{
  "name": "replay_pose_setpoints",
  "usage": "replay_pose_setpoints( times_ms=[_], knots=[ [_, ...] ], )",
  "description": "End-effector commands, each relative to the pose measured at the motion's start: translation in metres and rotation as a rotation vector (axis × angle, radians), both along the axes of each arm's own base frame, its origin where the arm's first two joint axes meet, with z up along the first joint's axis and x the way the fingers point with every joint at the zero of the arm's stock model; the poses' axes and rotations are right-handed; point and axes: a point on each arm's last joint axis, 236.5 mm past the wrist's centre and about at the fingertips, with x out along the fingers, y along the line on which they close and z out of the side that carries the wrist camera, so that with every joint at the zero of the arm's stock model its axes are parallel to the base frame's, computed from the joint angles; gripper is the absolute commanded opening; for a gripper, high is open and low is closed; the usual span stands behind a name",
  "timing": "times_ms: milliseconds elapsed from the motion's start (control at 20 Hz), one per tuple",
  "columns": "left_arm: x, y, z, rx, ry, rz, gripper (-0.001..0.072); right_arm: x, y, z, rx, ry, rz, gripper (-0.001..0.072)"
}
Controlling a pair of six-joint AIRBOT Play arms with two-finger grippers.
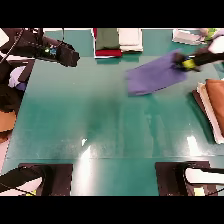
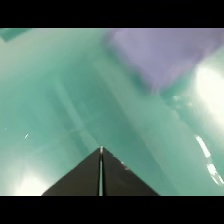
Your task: Fold the shirts.
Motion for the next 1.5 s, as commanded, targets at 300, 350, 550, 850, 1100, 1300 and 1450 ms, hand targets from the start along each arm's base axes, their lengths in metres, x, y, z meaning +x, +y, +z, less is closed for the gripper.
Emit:
replay_pose_setpoints(
  times_ms=[300,350,550,850,1100,1300,1450],
  knots=[
    [-0.004,-0.012,0.003,-0.034,0.006,-0.014,0.0028,-0.081,-0.249,0.021,-0.085,-0.044,-0.497,0.0019],
    [-0.004,-0.012,0.003,-0.043,0.014,-0.005,0.0028,-0.082,-0.256,0.018,-0.085,-0.042,-0.511,0.002],
    [-0.005,-0.012,0.003,-0.044,0.016,-0.003,0.0028,-0.066,-0.269,0.055,-0.131,-0.172,-0.529,0.002],
    [-0.008,-0.011,-0.002,-0.032,0.036,-0.008,0.0028,-0.058,-0.265,0.198,-0.226,-0.462,-0.499,0.002],
    [-0.01,-0.01,-0.004,-0.024,0.047,-0.011,0.0028,-0.102,-0.277,0.203,-0.27,-0.367,-0.516,0.002],
    [-0.014,-0.009,-0.008,-0.013,0.065,-0.016,0.0028,-0.148,-0.291,0.149,-0.303,-0.212,-0.509,0.002],
    [-0.015,-0.008,-0.009,-0.004,0.07,-0.023,0.0028,-0.197,-0.295,0.089,-0.291,-0.069,-0.512,0.0019]
  ],
)
